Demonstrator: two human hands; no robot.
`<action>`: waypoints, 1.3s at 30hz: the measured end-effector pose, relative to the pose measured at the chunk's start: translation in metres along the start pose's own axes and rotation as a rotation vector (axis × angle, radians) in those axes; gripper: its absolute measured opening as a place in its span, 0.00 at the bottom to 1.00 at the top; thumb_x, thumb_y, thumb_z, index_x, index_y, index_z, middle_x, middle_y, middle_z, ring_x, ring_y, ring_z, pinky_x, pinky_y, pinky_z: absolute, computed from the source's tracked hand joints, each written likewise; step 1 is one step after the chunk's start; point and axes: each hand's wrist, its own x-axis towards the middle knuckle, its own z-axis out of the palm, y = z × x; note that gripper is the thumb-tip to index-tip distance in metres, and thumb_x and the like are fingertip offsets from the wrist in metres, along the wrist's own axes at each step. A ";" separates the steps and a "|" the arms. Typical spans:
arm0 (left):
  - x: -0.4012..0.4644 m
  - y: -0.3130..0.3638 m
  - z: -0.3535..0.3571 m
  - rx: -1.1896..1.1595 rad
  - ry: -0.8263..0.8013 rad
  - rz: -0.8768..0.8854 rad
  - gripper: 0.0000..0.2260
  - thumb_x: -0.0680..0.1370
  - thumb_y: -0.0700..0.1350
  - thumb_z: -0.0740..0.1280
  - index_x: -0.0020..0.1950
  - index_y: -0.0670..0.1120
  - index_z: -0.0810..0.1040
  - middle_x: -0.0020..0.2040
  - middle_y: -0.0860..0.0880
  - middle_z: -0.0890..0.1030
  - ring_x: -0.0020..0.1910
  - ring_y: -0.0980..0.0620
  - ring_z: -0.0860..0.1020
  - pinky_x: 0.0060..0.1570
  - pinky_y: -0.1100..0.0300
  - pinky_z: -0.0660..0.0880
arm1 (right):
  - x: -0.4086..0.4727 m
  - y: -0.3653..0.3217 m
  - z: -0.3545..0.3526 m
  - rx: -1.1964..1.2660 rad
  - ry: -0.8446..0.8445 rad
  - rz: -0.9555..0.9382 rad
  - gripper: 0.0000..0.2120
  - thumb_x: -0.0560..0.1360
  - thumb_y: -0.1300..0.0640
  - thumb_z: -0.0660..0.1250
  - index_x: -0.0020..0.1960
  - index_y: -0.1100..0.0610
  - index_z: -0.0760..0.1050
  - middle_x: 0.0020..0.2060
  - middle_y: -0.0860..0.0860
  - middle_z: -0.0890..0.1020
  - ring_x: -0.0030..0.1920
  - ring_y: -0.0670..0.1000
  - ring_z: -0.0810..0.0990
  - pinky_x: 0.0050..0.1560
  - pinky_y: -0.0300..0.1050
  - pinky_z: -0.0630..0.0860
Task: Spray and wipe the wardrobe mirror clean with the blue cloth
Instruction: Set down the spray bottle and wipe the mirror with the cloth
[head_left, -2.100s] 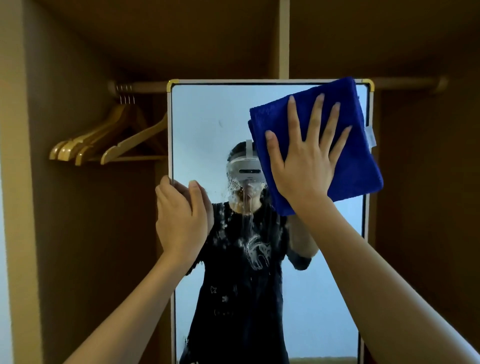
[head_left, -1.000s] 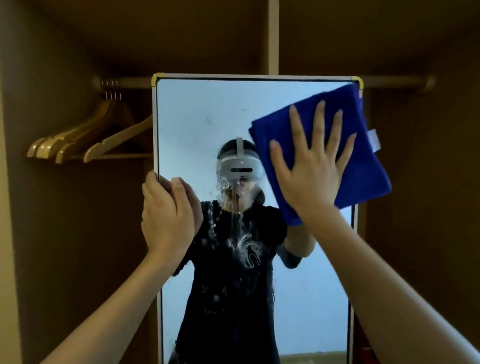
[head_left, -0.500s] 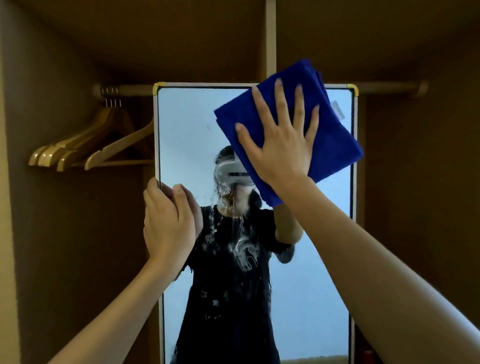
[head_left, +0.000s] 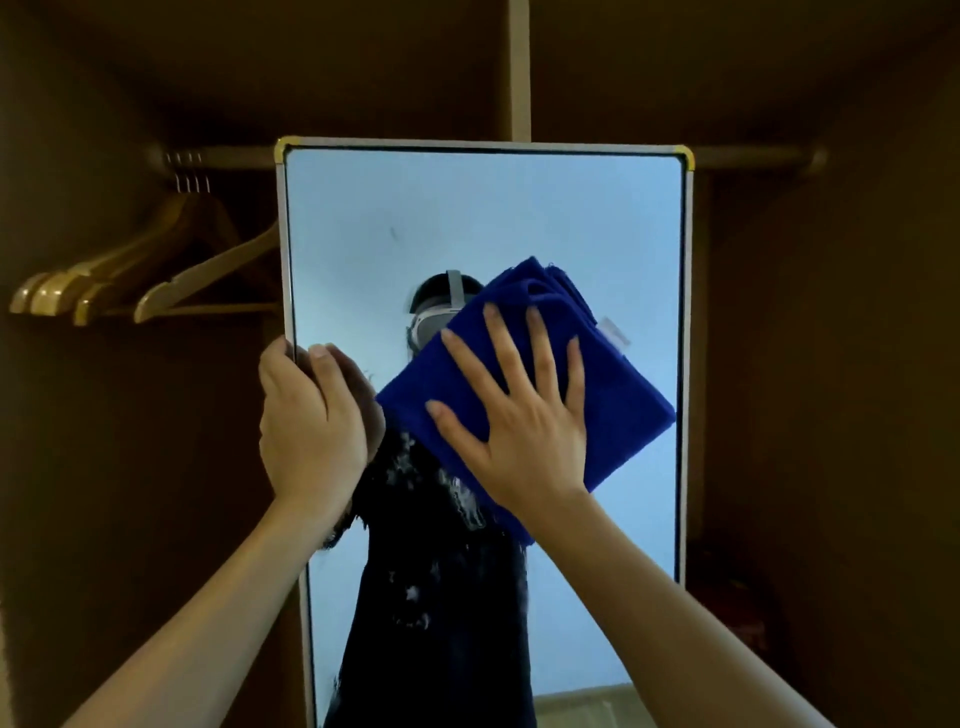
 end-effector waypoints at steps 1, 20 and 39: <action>0.000 0.000 -0.001 -0.003 -0.004 -0.004 0.21 0.83 0.55 0.50 0.70 0.43 0.64 0.61 0.45 0.76 0.58 0.45 0.77 0.55 0.47 0.75 | 0.006 0.002 -0.002 0.004 0.008 0.014 0.29 0.79 0.32 0.49 0.78 0.39 0.52 0.79 0.46 0.53 0.79 0.55 0.48 0.77 0.60 0.40; 0.004 0.004 -0.016 -0.143 -0.052 -0.014 0.23 0.83 0.58 0.45 0.57 0.43 0.71 0.47 0.47 0.78 0.46 0.50 0.77 0.45 0.58 0.71 | -0.002 -0.054 0.013 -0.035 -0.051 -0.227 0.29 0.80 0.36 0.49 0.79 0.41 0.51 0.79 0.48 0.52 0.79 0.57 0.46 0.76 0.62 0.38; 0.010 0.009 -0.024 -0.201 -0.091 -0.091 0.23 0.84 0.56 0.44 0.58 0.44 0.71 0.41 0.56 0.74 0.42 0.62 0.74 0.40 0.69 0.66 | 0.055 -0.053 -0.003 -0.011 0.017 -0.177 0.28 0.80 0.36 0.48 0.78 0.41 0.53 0.79 0.49 0.53 0.79 0.57 0.47 0.76 0.63 0.40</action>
